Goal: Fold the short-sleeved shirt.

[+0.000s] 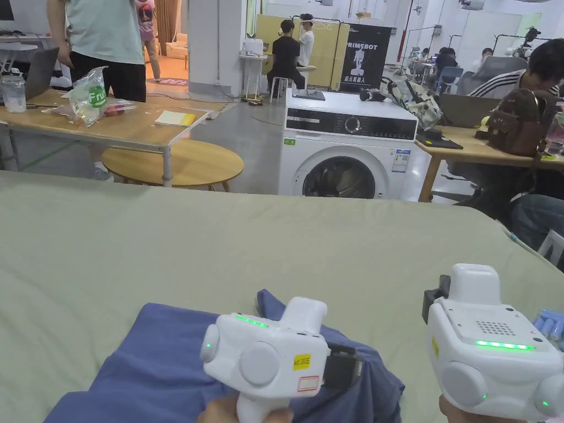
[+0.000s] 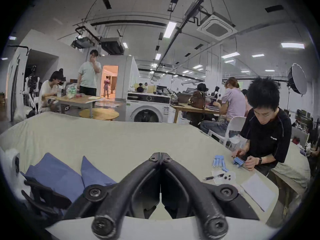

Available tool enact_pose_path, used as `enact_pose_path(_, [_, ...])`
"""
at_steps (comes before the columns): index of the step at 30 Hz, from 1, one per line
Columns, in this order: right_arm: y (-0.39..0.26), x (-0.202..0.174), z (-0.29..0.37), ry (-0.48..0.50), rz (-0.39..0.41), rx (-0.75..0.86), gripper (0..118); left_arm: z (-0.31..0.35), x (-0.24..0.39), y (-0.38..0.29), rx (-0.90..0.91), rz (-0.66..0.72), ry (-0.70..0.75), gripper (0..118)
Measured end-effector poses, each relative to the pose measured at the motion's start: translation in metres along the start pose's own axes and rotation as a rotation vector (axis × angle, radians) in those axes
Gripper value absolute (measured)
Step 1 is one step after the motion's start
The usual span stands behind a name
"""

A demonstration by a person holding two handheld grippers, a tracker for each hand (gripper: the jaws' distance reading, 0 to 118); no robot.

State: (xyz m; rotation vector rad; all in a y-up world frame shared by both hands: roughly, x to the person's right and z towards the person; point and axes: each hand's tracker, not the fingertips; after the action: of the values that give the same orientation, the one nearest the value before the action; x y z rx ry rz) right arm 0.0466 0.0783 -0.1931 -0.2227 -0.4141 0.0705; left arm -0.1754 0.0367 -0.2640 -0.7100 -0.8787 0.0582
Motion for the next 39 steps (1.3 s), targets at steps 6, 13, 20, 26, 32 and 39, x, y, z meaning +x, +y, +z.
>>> enact_pose_path(6, [0.004, -0.021, 0.001, 0.060, -0.007, 0.011, 0, 0.053, -0.039, -0.003, 0.116, 0.041, 0.150, 61])
enact_pose_path(13, [0.000, -0.045, -0.006, 0.123, -0.031, -0.010, 0, 0.089, -0.096, -0.024, 0.131, 0.083, 0.369, 0])
enact_pose_path(20, [-0.004, -0.058, -0.019, 0.155, -0.021, -0.038, 0, 0.115, -0.177, 0.006, 0.113, 0.184, 0.453, 0])
enact_pose_path(26, [-0.008, -0.062, -0.032, 0.164, -0.014, -0.067, 0, 0.088, -0.245, 0.049, -0.008, 0.225, 0.507, 0])
enact_pose_path(32, [-0.012, -0.056, -0.046, 0.158, -0.008, -0.102, 0, 0.031, -0.298, 0.063, -0.230, 0.283, 0.534, 18])
enact_pose_path(39, [-0.018, -0.039, -0.060, 0.125, 0.011, -0.144, 0, -0.017, -0.312, 0.037, -0.328, 0.321, 0.569, 69])
